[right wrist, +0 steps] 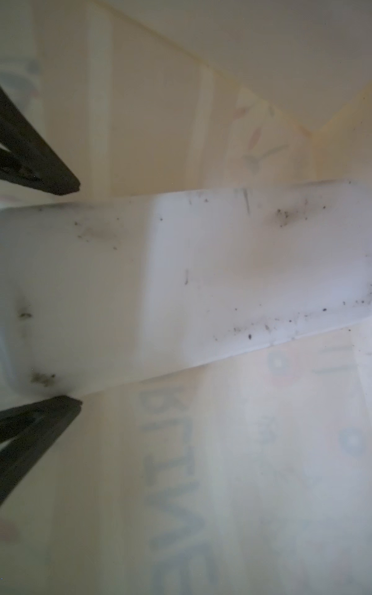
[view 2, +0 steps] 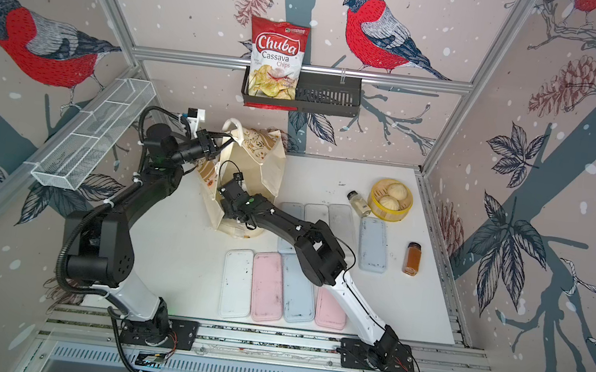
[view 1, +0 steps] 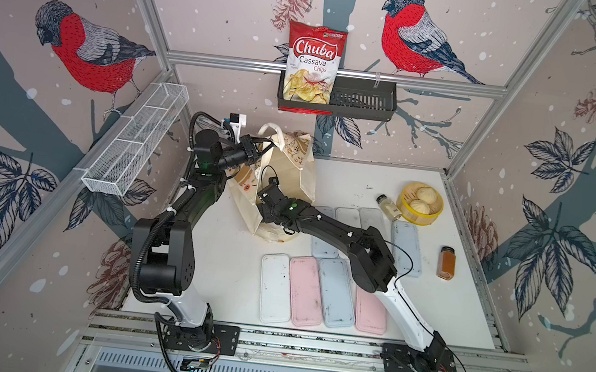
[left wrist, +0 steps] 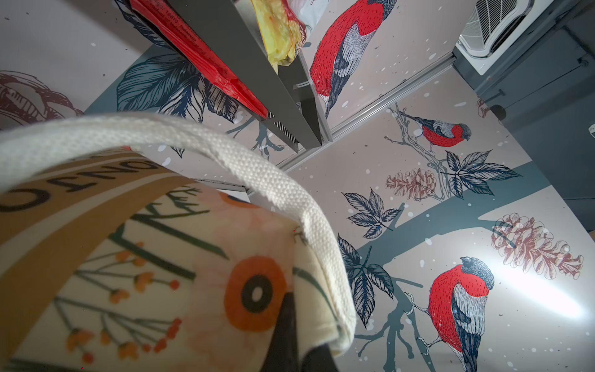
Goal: Take out the pencil case from the canvas bag
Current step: Pick up the pencil case from the canvas bag.
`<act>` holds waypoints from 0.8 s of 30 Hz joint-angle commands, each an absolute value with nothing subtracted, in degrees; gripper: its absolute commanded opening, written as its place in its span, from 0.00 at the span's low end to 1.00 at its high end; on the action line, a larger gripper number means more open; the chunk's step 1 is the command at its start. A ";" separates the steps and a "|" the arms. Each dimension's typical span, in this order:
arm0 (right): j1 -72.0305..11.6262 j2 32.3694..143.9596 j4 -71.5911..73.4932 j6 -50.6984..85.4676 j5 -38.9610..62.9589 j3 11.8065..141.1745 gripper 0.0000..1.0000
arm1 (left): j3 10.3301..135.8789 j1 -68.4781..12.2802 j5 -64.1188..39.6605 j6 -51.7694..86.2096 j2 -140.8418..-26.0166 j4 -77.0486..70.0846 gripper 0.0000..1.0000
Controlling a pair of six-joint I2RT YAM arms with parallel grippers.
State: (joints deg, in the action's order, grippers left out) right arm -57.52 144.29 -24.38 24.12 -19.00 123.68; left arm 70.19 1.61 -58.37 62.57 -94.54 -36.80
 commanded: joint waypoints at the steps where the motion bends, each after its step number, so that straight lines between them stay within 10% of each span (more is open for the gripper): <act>1: -57.18 146.61 -26.11 23.97 -18.33 124.54 1.00 | 70.40 1.58 -58.89 62.75 -94.39 -41.58 0.00; 24: -56.29 147.14 -29.53 20.75 -12.55 125.95 0.98 | 71.98 1.50 -57.48 56.41 -92.20 -33.86 0.00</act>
